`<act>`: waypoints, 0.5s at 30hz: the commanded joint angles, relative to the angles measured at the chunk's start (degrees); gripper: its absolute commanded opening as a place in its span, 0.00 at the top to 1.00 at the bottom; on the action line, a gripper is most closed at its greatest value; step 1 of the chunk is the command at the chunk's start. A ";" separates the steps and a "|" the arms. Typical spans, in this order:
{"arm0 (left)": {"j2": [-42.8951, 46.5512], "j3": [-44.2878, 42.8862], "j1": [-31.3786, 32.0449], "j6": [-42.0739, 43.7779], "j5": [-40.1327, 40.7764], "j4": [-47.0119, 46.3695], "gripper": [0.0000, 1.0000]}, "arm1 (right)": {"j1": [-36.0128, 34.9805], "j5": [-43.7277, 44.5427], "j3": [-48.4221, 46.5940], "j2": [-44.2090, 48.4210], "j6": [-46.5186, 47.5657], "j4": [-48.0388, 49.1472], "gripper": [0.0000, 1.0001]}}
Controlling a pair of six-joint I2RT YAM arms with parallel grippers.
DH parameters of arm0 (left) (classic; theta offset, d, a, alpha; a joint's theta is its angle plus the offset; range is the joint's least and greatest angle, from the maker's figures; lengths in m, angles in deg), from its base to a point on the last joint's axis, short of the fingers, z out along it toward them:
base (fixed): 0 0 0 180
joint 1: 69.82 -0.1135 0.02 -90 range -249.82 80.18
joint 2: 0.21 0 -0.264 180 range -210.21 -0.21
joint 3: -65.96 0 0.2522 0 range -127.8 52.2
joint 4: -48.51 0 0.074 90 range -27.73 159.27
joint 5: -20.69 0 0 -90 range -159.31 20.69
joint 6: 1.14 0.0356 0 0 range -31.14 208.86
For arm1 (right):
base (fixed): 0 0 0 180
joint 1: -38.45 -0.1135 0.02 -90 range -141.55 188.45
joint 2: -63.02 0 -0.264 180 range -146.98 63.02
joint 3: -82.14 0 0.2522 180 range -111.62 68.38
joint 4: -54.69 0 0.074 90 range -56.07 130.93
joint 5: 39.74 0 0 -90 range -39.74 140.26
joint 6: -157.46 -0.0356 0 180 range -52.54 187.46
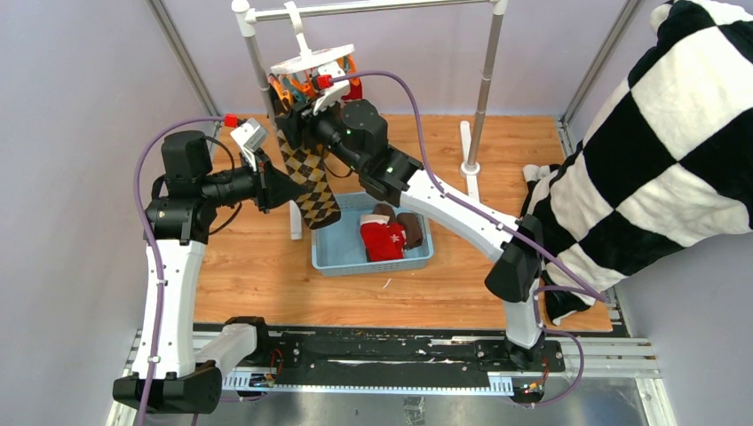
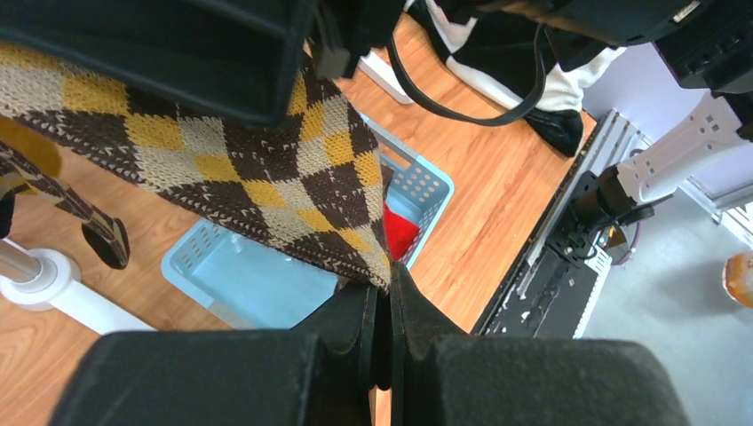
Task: Remove the socks clipped to the hanger
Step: Remove the sock from the hanger.
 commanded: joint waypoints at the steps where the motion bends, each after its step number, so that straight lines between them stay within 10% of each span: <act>1: 0.56 -1.51 0.47 -0.74 0.08 -0.29 1.00 | 0.13 2.87 -7.56 -3.11 2.88 0.69 0.43; 15: 0.19 -0.21 0.43 0.25 0.89 -0.27 1.00 | -0.27 10.43 11.18 2.48 -1.12 26.75 0.41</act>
